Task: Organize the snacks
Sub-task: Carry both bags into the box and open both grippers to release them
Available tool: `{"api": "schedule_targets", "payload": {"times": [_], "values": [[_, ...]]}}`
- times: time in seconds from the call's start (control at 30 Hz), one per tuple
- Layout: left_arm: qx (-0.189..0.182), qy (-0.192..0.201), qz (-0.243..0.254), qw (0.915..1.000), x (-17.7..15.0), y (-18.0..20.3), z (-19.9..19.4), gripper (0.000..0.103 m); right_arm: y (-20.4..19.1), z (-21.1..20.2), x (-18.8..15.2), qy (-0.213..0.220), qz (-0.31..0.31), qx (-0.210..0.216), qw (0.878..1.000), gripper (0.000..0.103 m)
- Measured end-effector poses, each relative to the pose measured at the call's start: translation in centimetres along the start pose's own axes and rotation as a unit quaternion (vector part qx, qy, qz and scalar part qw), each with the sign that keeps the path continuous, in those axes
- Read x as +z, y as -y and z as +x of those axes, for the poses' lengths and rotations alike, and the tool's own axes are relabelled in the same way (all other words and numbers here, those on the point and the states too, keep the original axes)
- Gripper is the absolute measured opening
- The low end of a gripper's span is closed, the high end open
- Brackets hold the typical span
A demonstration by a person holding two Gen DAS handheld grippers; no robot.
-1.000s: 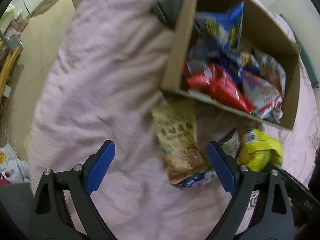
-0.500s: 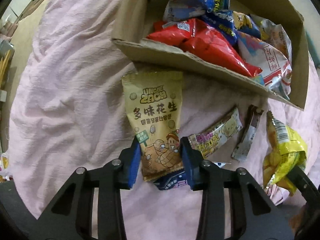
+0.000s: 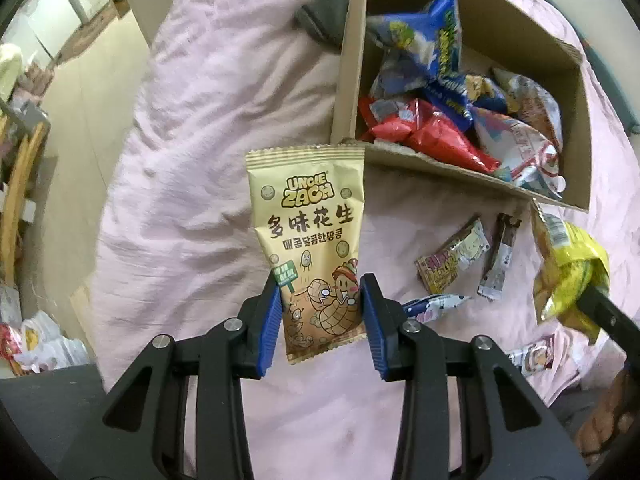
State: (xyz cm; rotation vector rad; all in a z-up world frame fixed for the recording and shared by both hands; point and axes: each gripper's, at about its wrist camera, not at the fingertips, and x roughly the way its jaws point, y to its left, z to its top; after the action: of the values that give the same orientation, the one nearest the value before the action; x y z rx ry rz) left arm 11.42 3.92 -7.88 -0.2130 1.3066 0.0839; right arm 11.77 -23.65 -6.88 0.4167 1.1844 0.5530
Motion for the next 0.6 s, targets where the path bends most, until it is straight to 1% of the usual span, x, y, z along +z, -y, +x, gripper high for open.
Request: {"api": "schedule_targets", "payload": {"times": [0.17, 0.33, 0.43, 0.5, 0.6], "values": [[0.006, 0.018, 0.027, 0.9995, -0.9, 0.0, -2.7, 0.034, -0.5, -0.6, -0.4, 0.004, -0.007, 0.002, 1.000, 0.028], [0.008, 0.048, 0.046, 0.9977, -1.0, 0.0, -4.6, 0.034, -0.5, -1.7, -0.9, 0.015, -0.006, 0.005, 1.000, 0.028], [0.005, 0.067, 0.045, 0.9967, -0.6, -0.2, -6.0, 0.034, -0.8, -2.9, -0.6, 0.034, -0.003, 0.012, 0.999, 0.028], [0.004, 0.080, 0.045, 0.9958, -0.1, -0.3, -6.9, 0.034, -1.2, -4.2, -0.1, 0.053, -0.001, 0.017, 0.998, 0.028], [-0.006, 0.100, 0.044, 0.9940, 1.3, -0.2, -8.3, 0.034, -1.6, -5.8, 0.7, 0.081, -0.005, 0.014, 0.997, 0.028]]}}
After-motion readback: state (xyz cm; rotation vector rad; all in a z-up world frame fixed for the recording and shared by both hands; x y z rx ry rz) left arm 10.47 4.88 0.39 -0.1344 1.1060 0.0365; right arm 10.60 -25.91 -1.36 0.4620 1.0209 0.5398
